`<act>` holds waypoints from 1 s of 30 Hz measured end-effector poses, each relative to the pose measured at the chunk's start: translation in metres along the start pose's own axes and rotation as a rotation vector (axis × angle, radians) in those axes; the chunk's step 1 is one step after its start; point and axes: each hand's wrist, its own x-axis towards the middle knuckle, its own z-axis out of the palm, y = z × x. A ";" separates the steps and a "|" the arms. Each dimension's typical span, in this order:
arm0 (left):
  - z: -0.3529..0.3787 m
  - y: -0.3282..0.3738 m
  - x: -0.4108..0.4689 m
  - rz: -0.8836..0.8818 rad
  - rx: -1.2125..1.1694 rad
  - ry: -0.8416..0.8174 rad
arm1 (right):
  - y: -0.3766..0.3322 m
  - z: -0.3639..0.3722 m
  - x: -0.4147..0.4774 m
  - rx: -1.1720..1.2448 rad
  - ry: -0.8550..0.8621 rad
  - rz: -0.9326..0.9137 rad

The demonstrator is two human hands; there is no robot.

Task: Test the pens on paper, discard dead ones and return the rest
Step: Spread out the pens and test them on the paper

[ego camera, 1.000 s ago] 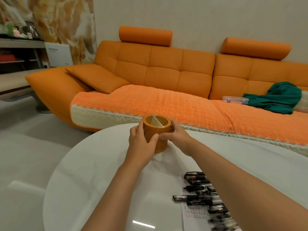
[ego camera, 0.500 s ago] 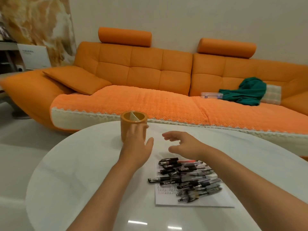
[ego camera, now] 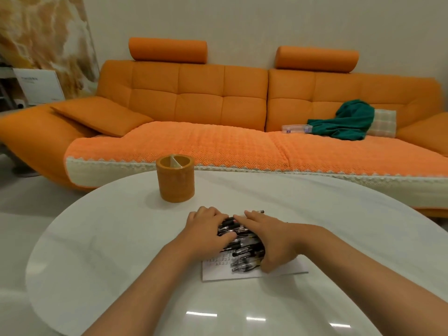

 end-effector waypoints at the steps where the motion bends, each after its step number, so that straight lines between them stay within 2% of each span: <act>1: 0.000 0.000 0.001 0.005 -0.007 0.005 | 0.002 0.002 0.002 -0.017 0.015 -0.001; 9: 0.000 -0.002 -0.002 0.031 -0.230 -0.075 | 0.010 -0.001 0.012 -0.162 0.206 -0.042; 13: -0.001 -0.011 -0.005 -0.052 -0.405 -0.020 | 0.010 -0.003 0.019 -0.249 0.265 -0.092; 18: -0.003 -0.018 -0.007 -0.027 -0.183 -0.002 | 0.007 -0.003 0.029 -0.371 0.299 -0.118; 30: -0.011 -0.024 -0.008 -0.042 -0.239 -0.069 | 0.003 -0.009 0.031 -0.217 0.191 -0.045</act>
